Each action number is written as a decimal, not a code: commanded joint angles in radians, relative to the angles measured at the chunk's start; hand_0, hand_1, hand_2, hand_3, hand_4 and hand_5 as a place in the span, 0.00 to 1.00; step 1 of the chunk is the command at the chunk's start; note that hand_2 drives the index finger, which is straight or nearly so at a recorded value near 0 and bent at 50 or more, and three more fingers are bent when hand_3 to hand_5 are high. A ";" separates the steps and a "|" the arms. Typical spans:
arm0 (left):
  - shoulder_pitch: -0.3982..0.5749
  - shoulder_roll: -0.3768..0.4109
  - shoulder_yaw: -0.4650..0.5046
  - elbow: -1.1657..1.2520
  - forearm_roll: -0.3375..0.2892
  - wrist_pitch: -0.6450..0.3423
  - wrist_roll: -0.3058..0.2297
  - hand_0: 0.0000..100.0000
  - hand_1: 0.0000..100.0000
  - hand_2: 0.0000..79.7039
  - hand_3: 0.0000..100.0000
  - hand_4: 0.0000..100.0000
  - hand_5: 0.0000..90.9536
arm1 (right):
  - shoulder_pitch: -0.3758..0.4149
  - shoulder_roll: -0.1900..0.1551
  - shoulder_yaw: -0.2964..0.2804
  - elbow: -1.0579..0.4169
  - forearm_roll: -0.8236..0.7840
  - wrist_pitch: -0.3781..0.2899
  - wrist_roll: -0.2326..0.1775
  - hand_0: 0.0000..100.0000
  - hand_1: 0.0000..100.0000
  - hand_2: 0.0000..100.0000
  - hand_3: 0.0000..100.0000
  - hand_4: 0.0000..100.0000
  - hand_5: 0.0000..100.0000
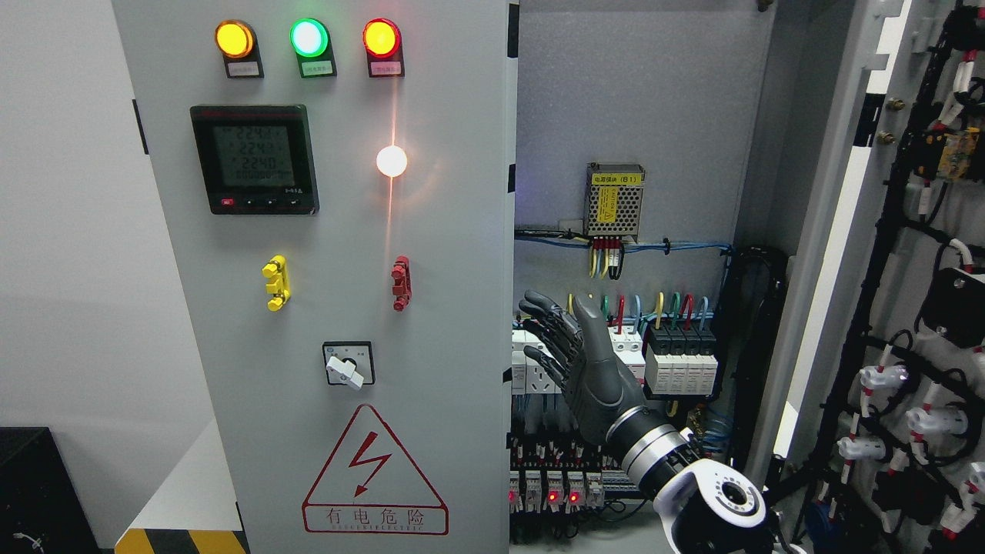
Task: Open door with both hands
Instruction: 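Hook the right fingers behind the indicator-light door's inner edge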
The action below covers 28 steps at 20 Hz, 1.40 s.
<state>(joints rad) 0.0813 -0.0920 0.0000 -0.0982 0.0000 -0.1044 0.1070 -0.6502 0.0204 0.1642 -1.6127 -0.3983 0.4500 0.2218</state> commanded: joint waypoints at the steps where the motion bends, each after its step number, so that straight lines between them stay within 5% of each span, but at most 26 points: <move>1: 0.000 0.000 0.032 0.000 0.002 0.000 0.000 0.00 0.00 0.00 0.00 0.00 0.00 | -0.025 -0.003 -0.025 0.082 -0.011 -0.005 0.043 0.00 0.00 0.00 0.00 0.00 0.00; 6: 0.000 0.000 0.032 0.000 0.002 0.000 0.000 0.00 0.00 0.00 0.00 0.00 0.00 | -0.042 -0.005 -0.023 0.132 -0.011 -0.011 0.051 0.00 0.00 0.00 0.00 0.00 0.00; 10: 0.000 0.000 0.032 0.000 0.002 0.000 0.000 0.00 0.00 0.00 0.00 0.00 0.00 | -0.049 -0.005 -0.025 0.132 -0.011 -0.011 0.120 0.00 0.00 0.00 0.00 0.00 0.00; 15: 0.000 0.000 0.032 0.000 0.002 0.000 0.000 0.00 0.00 0.00 0.00 0.00 0.00 | -0.069 -0.007 -0.032 0.145 -0.011 -0.011 0.131 0.00 0.00 0.00 0.00 0.00 0.00; 23: 0.000 0.000 0.032 0.000 0.002 0.000 0.000 0.00 0.00 0.00 0.00 0.00 0.00 | -0.086 -0.010 -0.037 0.152 -0.010 -0.007 0.220 0.00 0.00 0.00 0.00 0.00 0.00; 28: 0.000 0.000 0.032 0.000 0.002 0.000 0.000 0.00 0.00 0.00 0.00 0.00 0.00 | -0.095 -0.013 -0.037 0.157 -0.011 -0.001 0.235 0.00 0.00 0.00 0.00 0.00 0.00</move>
<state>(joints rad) 0.0815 -0.0920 0.0000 -0.0982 0.0000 -0.1044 0.1070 -0.7347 0.0017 0.1333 -1.4779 -0.4090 0.4462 0.4478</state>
